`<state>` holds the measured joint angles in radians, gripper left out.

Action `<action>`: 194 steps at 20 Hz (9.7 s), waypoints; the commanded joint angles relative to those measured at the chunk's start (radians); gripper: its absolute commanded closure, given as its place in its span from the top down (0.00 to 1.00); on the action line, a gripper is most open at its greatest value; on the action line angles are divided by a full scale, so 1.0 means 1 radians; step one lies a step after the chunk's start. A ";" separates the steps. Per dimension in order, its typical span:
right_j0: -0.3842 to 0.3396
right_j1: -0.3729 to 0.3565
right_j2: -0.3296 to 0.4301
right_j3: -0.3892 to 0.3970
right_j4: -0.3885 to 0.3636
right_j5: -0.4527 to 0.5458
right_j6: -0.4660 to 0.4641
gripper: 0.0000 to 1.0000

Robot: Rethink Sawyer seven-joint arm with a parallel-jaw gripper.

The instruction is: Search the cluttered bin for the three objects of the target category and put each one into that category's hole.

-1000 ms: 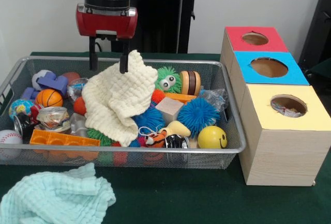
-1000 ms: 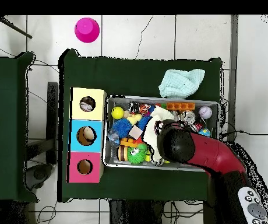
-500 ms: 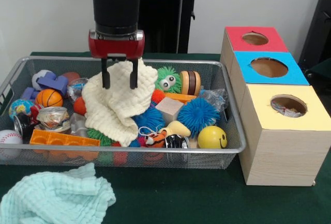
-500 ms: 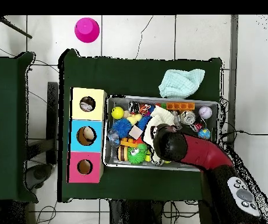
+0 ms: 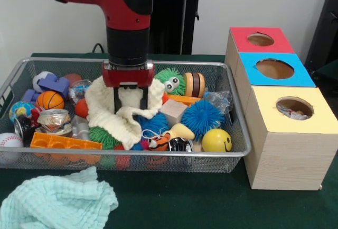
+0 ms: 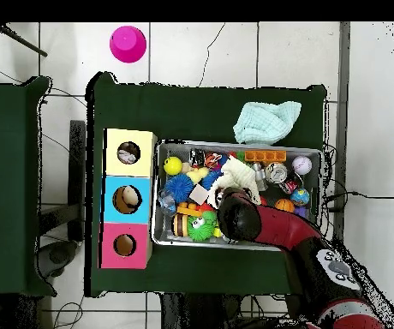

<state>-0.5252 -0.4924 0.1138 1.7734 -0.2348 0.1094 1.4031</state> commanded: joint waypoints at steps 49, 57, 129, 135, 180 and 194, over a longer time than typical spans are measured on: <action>-0.395 -0.368 0.449 -0.104 -0.289 0.555 -0.343 0.00; -0.403 -0.375 0.461 -0.095 -0.298 0.552 -0.269 0.00; 0.084 0.143 -0.055 -0.131 -0.109 0.115 0.015 1.00; 0.063 0.171 -0.049 -0.149 -0.099 0.100 0.047 1.00; 0.118 -0.116 -0.201 -0.258 -0.356 0.377 -0.118 1.00; -0.055 -0.295 0.041 0.092 0.033 0.658 -0.038 1.00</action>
<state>-0.5631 -0.7259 -0.0083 1.6982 -0.3200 0.5617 1.3444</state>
